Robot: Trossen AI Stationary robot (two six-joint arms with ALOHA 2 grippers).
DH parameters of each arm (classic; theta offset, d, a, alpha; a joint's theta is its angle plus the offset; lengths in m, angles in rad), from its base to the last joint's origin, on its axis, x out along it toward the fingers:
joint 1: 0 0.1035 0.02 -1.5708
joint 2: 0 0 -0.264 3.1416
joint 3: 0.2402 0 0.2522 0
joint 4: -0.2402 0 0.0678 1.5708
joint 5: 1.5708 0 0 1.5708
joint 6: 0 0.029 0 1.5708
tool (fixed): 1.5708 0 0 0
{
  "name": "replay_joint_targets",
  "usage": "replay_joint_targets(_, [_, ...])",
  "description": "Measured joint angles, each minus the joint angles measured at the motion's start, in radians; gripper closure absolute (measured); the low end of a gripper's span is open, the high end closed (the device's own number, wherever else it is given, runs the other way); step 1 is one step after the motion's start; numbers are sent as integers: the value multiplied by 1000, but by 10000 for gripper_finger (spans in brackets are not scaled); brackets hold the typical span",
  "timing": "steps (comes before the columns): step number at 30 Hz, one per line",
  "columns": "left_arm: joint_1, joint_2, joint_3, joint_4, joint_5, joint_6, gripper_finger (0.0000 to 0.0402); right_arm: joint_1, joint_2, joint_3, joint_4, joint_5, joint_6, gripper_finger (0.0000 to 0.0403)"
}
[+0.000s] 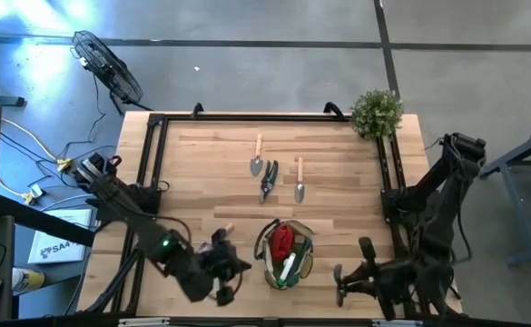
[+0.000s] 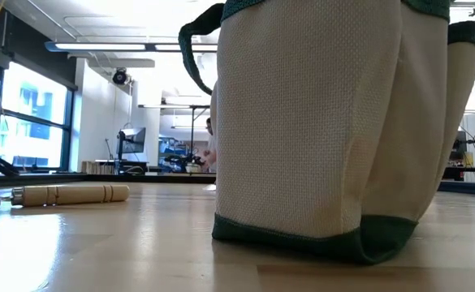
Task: Pick & Place Garden tools in Gardening bag
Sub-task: Put the top shear scissors into the gardening bag
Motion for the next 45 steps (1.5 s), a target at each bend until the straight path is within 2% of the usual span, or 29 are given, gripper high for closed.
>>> replay_joint_targets(4, [-50, 13, 0, 56, -29, -12, 402, -3, 62, 96, -152, 139, 28, 373])
replay_joint_targets(8, [-83, 76, -1, 181, -53, 9, 402, -25, 70, 156, -302, 196, 147, 373])
replay_joint_targets(12, [-80, 162, -1, 417, 51, 48, 402, -51, 66, 165, -440, 189, 269, 373])
replay_joint_targets(14, [-64, 215, 1, 585, 115, 86, 402, -60, 65, 166, -487, 187, 313, 373])
replay_joint_targets(18, [-25, 300, 9, 849, 249, 168, 402, -82, 65, 166, -538, 168, 342, 373])
replay_joint_targets(21, [17, 337, 11, 933, 323, 159, 402, -101, 65, 166, -539, 158, 325, 373])
replay_joint_targets(27, [101, 390, 11, 935, 397, 15, 402, -133, 65, 166, -558, 115, 311, 373])
replay_joint_targets(34, [122, 419, 10, 922, 480, -55, 402, -136, 64, 166, -582, 89, 313, 373])
replay_joint_targets(45, [123, 417, 10, 756, 475, -128, 402, -135, 64, 166, -587, 61, 321, 373])
